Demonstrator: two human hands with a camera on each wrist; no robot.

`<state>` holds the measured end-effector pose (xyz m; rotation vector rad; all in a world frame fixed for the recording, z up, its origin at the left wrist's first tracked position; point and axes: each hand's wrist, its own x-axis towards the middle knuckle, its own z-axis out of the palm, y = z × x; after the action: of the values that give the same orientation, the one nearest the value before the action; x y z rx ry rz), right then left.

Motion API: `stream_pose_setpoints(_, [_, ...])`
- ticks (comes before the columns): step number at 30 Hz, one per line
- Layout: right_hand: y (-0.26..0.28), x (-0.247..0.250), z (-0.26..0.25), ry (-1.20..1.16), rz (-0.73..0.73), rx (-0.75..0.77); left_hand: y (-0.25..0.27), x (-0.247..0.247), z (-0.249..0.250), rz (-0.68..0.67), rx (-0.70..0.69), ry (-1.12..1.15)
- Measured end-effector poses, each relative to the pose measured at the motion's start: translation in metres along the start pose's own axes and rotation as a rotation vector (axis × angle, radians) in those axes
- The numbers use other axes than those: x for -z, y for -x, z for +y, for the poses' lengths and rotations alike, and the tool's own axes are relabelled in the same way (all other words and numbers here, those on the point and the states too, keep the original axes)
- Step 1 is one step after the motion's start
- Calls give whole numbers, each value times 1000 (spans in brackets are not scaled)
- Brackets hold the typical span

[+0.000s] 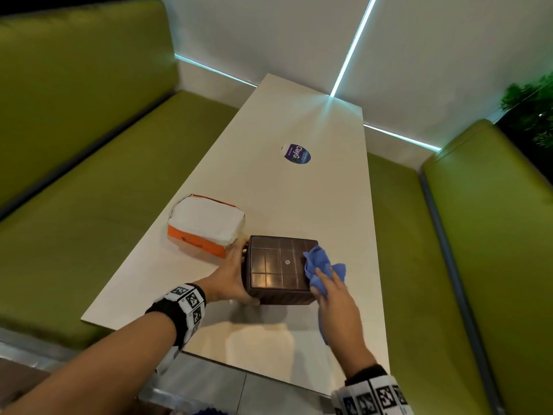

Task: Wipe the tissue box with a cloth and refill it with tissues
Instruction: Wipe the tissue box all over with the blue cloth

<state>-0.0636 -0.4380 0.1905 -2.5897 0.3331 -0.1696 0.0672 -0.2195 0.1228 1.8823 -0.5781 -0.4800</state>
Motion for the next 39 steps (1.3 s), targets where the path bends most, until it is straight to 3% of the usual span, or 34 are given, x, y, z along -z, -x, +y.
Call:
stream_pose_setpoints(3, [-1, -26, -50, 188, -31, 87, -2, -2, 0, 13, 16, -24])
stream_pose_setpoints(7, [-21, -52, -99, 254, -36, 189, 0, -1, 2, 44, 51, -18])
stream_pose_setpoints(11, [-59, -31, -71, 354, -91, 156, 0, -2, 2, 79, 39, -80])
stream_pose_setpoints(13, [-71, -15, -44, 238, -62, 59, 0, -5, 2, 56, 45, -80])
stream_pose_setpoints(15, [-68, -11, -32, 134, -40, -34, 1, -5, 3, 34, 42, -63])
stream_pose_setpoints(17, [-52, -20, -50, 206, -5, -45, -1, -5, -1, 46, 49, -64])
stream_pose_setpoints(21, [-17, -50, -99, 211, -153, 211, 3, -6, 2, 18, 67, 27])
stream_pose_setpoints(24, [-32, -33, -95, 143, -112, 354, 4, -3, 9, -25, 150, 1])
stream_pose_setpoints(26, [-52, -19, -72, 62, -101, 231, 0, -3, 0, 45, 100, -35])
stream_pose_setpoints(28, [-66, -10, -55, 29, 44, 26, 1, -3, -2, 46, 115, -75])
stream_pose_setpoints(30, [-63, -18, -62, 78, 12, -50, 0, -3, -4, 54, 104, -78])
stream_pose_setpoints(32, [-48, -41, -85, 124, -105, 92, 2, -2, -2, 6, 120, -48])
stream_pose_setpoints(35, [-33, -53, -99, 124, -130, 337, 1, -5, -6, -54, 153, 17])
stream_pose_setpoints(37, [-43, -39, -82, 86, -121, 342, 1, -1, -5, 20, 123, -11])
stream_pose_setpoints(39, [-57, -21, -56, 90, -45, 219, 1, 0, -9, 27, 87, -14])
